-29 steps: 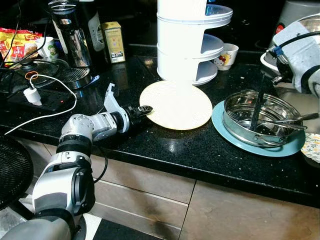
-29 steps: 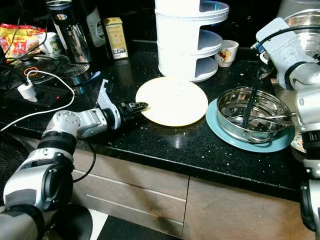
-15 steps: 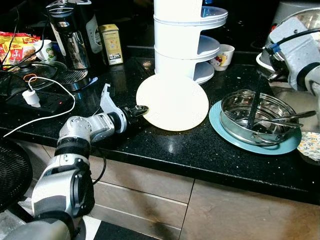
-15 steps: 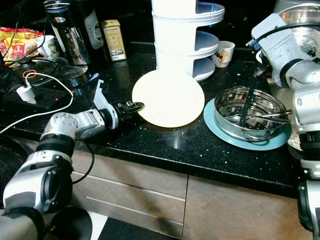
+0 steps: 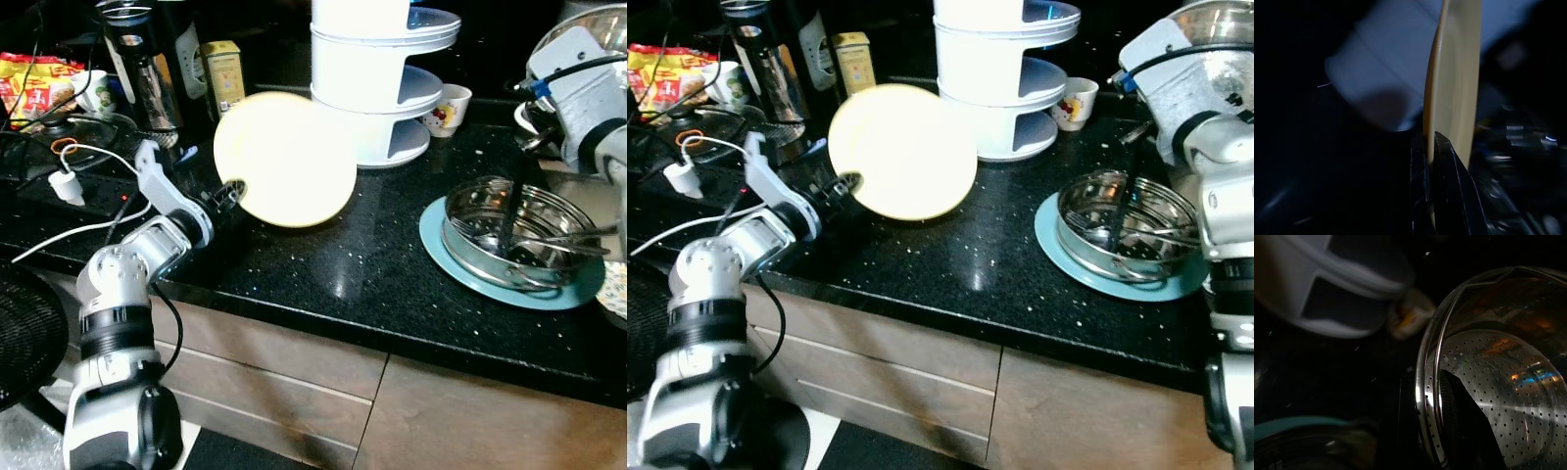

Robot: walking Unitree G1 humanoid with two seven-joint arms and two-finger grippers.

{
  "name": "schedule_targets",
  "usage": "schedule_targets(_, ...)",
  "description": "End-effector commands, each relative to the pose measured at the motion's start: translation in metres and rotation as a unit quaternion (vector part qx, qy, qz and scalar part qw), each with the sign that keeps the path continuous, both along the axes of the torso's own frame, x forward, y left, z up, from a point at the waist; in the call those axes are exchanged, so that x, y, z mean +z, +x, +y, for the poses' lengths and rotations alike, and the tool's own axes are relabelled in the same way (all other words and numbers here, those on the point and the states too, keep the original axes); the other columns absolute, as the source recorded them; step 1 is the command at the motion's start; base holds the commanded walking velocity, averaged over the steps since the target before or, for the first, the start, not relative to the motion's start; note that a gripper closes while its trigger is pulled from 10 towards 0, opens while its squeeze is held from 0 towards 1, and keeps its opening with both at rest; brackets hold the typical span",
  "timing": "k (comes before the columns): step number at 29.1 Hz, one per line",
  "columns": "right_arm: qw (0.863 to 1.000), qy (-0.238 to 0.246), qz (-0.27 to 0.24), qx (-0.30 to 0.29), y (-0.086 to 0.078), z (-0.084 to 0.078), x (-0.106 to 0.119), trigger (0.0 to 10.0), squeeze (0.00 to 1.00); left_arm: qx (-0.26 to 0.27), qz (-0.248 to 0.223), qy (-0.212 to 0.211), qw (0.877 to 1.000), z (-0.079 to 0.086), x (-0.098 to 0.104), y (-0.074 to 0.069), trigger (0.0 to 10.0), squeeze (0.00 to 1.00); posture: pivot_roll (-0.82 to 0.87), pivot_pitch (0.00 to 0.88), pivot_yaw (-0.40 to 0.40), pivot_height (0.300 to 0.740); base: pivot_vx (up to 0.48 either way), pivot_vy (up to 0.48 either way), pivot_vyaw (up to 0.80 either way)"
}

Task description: Kitchen organization

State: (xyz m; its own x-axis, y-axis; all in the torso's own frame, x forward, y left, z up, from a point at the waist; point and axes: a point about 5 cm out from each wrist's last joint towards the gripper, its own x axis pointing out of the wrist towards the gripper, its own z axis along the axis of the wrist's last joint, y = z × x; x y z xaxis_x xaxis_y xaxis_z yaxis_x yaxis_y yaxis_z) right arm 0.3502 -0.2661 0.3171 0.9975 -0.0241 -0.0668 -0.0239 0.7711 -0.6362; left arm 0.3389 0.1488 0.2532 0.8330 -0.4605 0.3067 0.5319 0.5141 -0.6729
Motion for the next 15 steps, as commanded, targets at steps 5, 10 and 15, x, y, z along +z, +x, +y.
schedule_targets(5,0.997,0.066,-0.042,0.012,-0.003,0.004,0.003,10.0,0.0,-0.013,-0.085,-0.049,0.995,-0.014,0.025,-0.025,0.0,0.0,-0.05,0.0,0.023,0.74,0.0,0.0,0.0)
schedule_targets(10,0.978,0.163,-0.122,0.048,-0.008,0.02,0.009,10.0,0.0,0.01,-0.075,-0.001,0.997,-0.017,0.013,-0.028,4.9,0.0,-0.05,0.0,0.02,0.74,0.0,0.0,0.0)
schedule_targets(15,0.976,0.165,-0.13,0.064,-0.012,0.031,0.006,10.0,0.0,0.057,-0.08,0.026,0.995,-0.005,0.013,-0.027,10.0,0.0,-0.05,0.0,0.024,0.74,0.0,0.0,0.0)
